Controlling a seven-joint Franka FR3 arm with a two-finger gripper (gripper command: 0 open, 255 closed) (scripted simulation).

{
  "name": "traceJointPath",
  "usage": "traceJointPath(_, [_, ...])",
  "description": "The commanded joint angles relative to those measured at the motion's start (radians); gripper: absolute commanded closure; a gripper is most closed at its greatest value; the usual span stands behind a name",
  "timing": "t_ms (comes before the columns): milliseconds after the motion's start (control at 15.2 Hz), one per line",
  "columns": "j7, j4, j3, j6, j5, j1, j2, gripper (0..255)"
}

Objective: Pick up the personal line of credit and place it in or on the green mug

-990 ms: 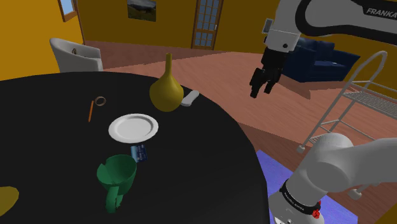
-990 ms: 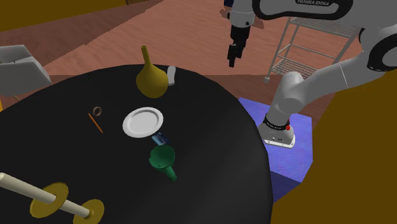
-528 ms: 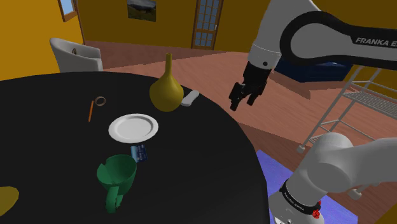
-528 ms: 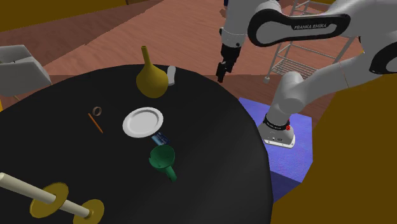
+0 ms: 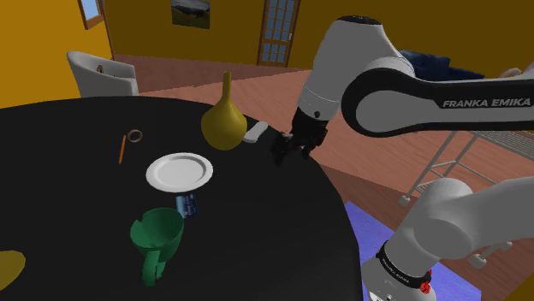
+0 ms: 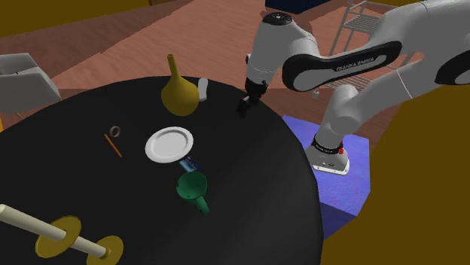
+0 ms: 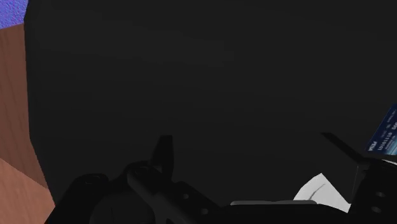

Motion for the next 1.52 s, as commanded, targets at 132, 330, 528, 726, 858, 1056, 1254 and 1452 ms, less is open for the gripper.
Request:
traceJointPath(132, [0.132, 0.008, 0.136, 0.157, -0.021, -0.038, 0.102, 0])
traceJointPath(330, [0.247, 0.041, 0.251, 0.254, -0.074, -0.097, 0.194, 0])
traceJointPath(528, [0.386, 0.092, 0.387, 0.336, -0.17, -0.19, 0.296, 0])
traceJointPath(726, [0.562, 0.161, 0.56, 0.392, -0.328, -0.331, 0.413, 0])
traceJointPath(858, [0.716, 0.222, 0.718, 0.401, -0.491, -0.469, 0.515, 0])
traceJointPath(1056, [1.122, 0.366, 0.892, 0.21, -1.043, -0.545, 0.922, 0])
traceJointPath(1254, [1.248, 0.49, 0.675, 0.111, -1.223, -0.266, 1.081, 0])
traceJointPath(1452, [1.304, 0.574, 0.594, 0.059, -1.321, -0.153, 1.18, 0])
